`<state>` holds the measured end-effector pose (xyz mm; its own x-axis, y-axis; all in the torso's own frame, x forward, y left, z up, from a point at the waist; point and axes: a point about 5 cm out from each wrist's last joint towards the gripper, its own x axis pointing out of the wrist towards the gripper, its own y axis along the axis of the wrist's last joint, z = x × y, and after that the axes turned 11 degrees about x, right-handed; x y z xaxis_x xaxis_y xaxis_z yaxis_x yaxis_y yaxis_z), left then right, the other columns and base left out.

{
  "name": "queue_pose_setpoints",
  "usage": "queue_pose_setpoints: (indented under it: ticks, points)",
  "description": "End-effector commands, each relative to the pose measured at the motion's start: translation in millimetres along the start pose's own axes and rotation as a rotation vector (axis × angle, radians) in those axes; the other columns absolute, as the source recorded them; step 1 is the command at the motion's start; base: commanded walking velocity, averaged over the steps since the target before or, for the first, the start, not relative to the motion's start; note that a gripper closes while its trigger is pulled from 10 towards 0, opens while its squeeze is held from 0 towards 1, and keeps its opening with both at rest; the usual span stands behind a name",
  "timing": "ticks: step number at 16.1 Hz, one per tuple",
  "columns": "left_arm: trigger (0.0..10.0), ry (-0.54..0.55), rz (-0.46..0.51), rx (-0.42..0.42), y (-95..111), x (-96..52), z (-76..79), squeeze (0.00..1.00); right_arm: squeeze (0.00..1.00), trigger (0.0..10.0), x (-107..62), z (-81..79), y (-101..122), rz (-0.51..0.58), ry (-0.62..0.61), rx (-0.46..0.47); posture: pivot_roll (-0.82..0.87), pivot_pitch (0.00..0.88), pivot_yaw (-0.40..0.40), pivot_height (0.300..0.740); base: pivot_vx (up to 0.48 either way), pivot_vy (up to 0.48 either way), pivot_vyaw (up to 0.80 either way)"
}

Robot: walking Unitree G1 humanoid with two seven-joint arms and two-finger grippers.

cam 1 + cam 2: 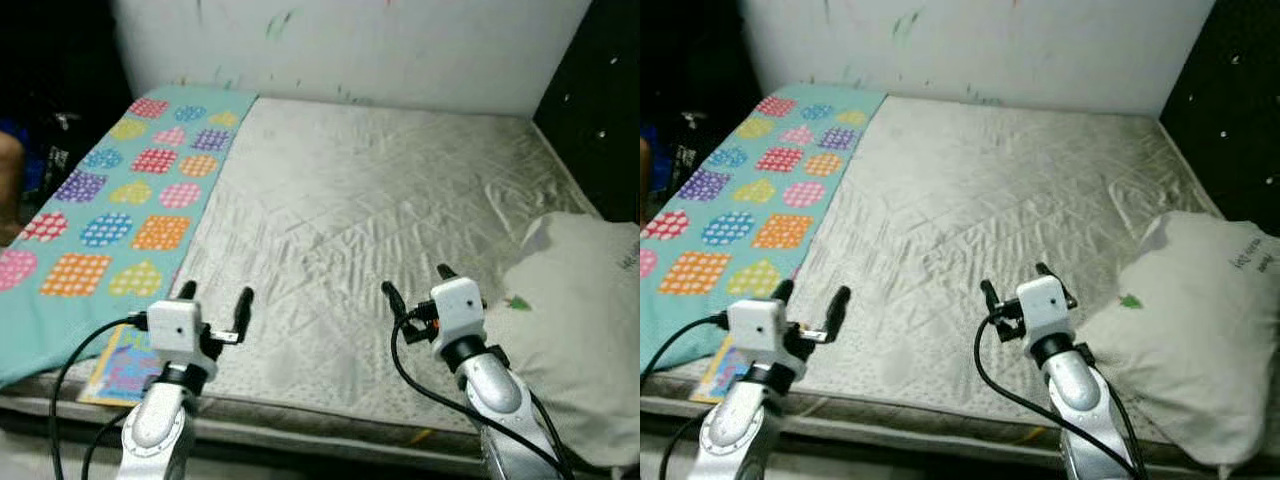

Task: Clean up the room

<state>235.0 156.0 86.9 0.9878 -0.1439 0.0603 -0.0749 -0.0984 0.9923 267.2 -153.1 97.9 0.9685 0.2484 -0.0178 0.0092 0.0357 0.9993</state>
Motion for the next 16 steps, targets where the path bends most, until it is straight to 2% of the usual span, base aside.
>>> queue_pose_setpoints:
  ticks: [1,16]
  points:
    - [10.0,-0.017,-0.008,-0.011,-0.7,1.1,7.4,0.0,0.0,10.0,-1.1,5.7,0.7,0.0,-0.013,-0.01,0.02,0.043,-0.005,0.74,0.0,-0.48,0.0]
    - [10.0,-0.025,0.003,-0.004,1.1,5.2,6.5,0.0,0.0,10.0,3.7,6.2,3.8,0.022,-0.023,-0.011,0.02,0.035,0.009,0.74,0.0,-0.48,0.0]
